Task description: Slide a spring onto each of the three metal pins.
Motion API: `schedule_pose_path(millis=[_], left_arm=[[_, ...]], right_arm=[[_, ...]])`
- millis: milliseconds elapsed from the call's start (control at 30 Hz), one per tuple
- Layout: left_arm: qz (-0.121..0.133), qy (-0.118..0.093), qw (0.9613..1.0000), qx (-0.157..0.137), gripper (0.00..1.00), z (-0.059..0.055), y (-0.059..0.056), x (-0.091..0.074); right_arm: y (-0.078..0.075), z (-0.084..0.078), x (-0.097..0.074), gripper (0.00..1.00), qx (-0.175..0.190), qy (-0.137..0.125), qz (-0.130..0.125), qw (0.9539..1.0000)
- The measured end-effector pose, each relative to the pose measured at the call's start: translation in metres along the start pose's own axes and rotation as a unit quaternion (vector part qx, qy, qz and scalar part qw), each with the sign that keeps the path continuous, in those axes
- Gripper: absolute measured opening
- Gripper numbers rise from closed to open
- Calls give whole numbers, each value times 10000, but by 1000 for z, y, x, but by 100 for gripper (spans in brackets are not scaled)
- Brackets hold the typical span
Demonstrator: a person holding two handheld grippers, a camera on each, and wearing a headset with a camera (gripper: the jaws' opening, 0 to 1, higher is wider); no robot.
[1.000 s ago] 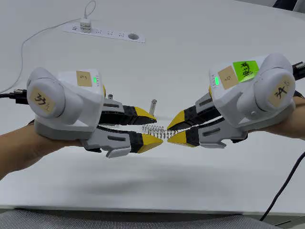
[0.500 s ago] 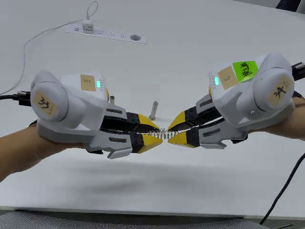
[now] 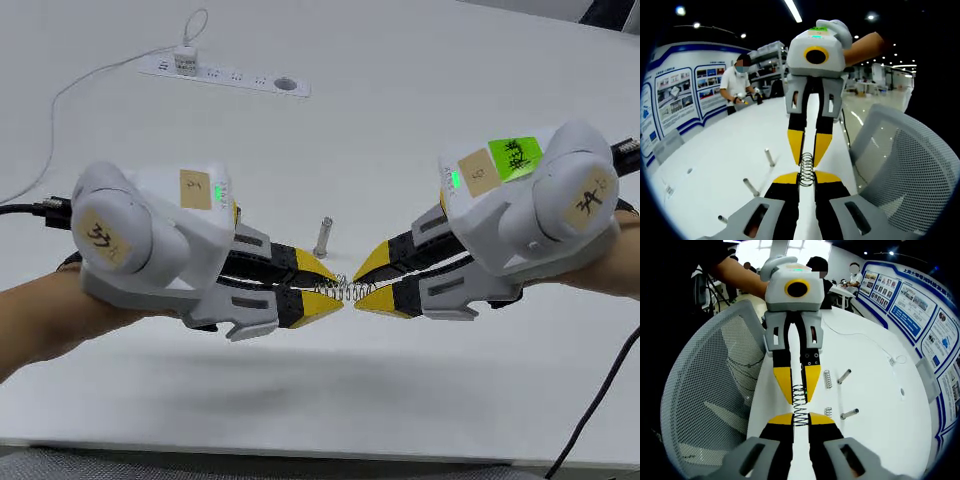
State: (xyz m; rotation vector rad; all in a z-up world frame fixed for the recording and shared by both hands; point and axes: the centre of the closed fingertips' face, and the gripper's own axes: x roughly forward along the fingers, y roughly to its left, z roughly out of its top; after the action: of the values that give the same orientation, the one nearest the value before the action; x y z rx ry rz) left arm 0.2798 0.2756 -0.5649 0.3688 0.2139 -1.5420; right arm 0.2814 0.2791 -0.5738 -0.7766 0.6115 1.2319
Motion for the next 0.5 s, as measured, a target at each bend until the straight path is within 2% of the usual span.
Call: schedule_pose_path(millis=[167, 500], left_arm=[[-62, 9, 10000, 40, 9, -1, -3, -2], [-107, -71, 9999, 27, 9, 3, -4, -3]], right_arm=[[4, 0, 2, 11, 82, -60, 102, 9999], [5, 0, 3, 12, 248, -154, 117, 9995]])
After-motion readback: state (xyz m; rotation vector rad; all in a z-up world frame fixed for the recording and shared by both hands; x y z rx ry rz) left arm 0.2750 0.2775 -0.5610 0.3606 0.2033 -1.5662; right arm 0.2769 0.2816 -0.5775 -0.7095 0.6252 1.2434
